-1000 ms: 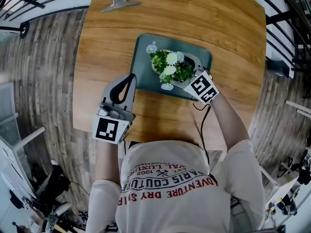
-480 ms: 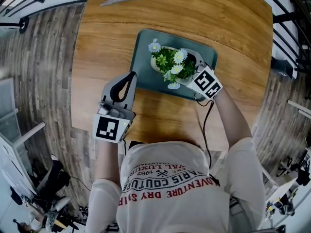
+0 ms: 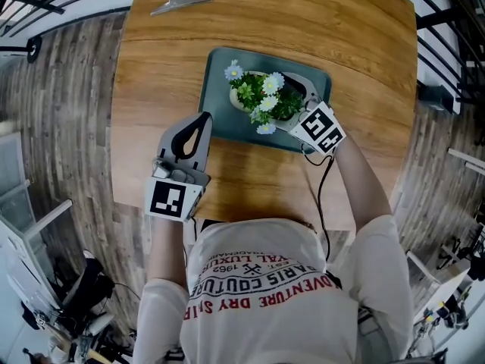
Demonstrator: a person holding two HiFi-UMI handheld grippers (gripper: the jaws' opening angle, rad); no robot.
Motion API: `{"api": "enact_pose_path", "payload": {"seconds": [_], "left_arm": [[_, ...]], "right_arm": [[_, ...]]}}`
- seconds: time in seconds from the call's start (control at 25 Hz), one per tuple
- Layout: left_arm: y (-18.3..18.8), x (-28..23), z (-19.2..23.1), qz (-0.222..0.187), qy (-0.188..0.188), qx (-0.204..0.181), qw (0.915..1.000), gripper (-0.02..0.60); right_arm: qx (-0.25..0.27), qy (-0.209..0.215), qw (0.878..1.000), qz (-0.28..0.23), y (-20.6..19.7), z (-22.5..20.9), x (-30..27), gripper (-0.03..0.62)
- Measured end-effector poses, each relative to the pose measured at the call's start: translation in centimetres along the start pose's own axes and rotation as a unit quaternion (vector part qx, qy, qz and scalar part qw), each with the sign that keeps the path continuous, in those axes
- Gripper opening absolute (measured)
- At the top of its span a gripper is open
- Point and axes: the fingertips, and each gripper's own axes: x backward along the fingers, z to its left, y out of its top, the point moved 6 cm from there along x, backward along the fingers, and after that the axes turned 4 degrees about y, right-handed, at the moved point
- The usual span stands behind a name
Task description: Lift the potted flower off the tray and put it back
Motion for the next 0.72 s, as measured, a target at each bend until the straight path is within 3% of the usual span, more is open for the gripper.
{"api": "enact_pose_path", "payload": {"seconds": [0.28,0.72], "left_arm": [[2.2,1.1,-0.4,-0.02,-0.018,-0.018,0.9995,0.012],[6.0,5.0,-1.9,-0.069,-0.058,-0.063,0.9939,0.012]], "right_arm": [[-0.001,-0.04,0.999,-0.005,2.2,1.4,3.9,0.476],[-0.026,-0.159,0.986,-0.055,7.3,7.4,11.4,0.471]]}}
